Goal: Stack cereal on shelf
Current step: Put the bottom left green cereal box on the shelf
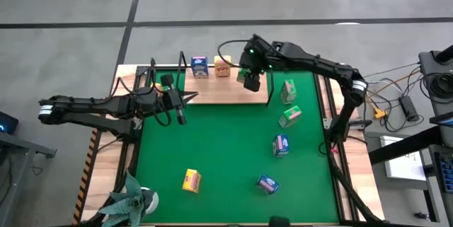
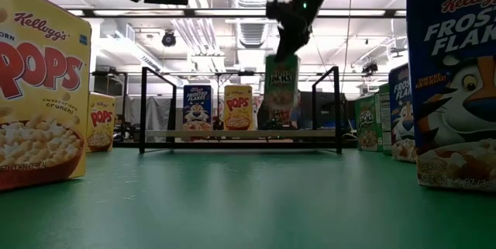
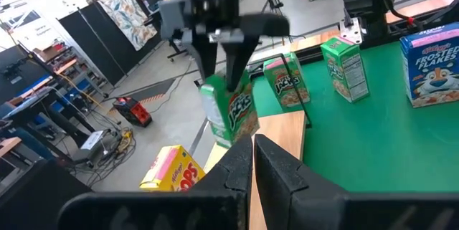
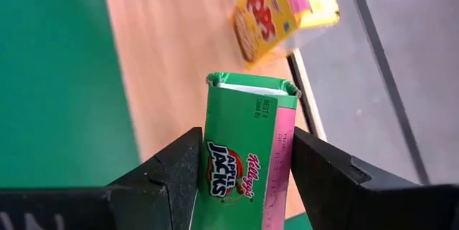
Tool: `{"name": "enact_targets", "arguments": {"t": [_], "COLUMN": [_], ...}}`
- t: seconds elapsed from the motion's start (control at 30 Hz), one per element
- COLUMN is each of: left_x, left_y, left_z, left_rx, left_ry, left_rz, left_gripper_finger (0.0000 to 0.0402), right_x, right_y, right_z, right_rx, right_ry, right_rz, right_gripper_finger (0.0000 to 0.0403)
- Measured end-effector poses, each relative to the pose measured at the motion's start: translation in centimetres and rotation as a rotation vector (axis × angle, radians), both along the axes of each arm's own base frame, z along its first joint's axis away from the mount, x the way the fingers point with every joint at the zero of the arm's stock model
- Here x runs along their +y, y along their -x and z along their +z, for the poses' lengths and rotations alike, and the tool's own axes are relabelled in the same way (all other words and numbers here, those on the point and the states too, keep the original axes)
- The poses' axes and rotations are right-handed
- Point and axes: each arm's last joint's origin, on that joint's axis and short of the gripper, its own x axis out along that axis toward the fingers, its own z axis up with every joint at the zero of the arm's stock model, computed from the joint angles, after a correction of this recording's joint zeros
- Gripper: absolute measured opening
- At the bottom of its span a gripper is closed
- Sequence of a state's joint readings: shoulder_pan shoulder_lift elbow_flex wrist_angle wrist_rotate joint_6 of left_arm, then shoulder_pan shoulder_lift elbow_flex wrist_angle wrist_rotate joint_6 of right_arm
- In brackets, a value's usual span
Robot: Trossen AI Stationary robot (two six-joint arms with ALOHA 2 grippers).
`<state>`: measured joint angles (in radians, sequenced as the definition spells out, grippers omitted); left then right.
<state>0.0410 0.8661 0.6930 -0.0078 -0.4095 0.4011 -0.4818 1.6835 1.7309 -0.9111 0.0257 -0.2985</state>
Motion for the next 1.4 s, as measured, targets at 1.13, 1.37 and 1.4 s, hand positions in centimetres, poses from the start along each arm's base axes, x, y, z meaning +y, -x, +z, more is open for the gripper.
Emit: {"name": "enact_targets", "arguments": {"t": [1.13, 1.37, 1.4], "left_x": [0.0, 0.0, 0.0], "left_y": [0.0, 0.0, 0.0], "left_z": [0.0, 0.0, 0.0], "left_rx": [0.002, 0.002, 0.002], "left_ry": [-0.005, -0.005, -0.005], "left_rz": [-0.002, -0.002, -0.002], "left_gripper_finger": [0.0000, 0.0000, 0.0000], "right_x": [-4.0, -3.1, -3.1], "right_y": [-0.2, 0.0, 0.0], "right_z": [-2.2, -1.1, -1.1], "right_rx": [0.043, -0.022, -0.025], "right_ry": [0.075, 0.038, 0.032], "right_rz": [0.110, 0.040, 0.032], "right_gripper_finger": [0.0189, 0.0186, 0.0181]}}
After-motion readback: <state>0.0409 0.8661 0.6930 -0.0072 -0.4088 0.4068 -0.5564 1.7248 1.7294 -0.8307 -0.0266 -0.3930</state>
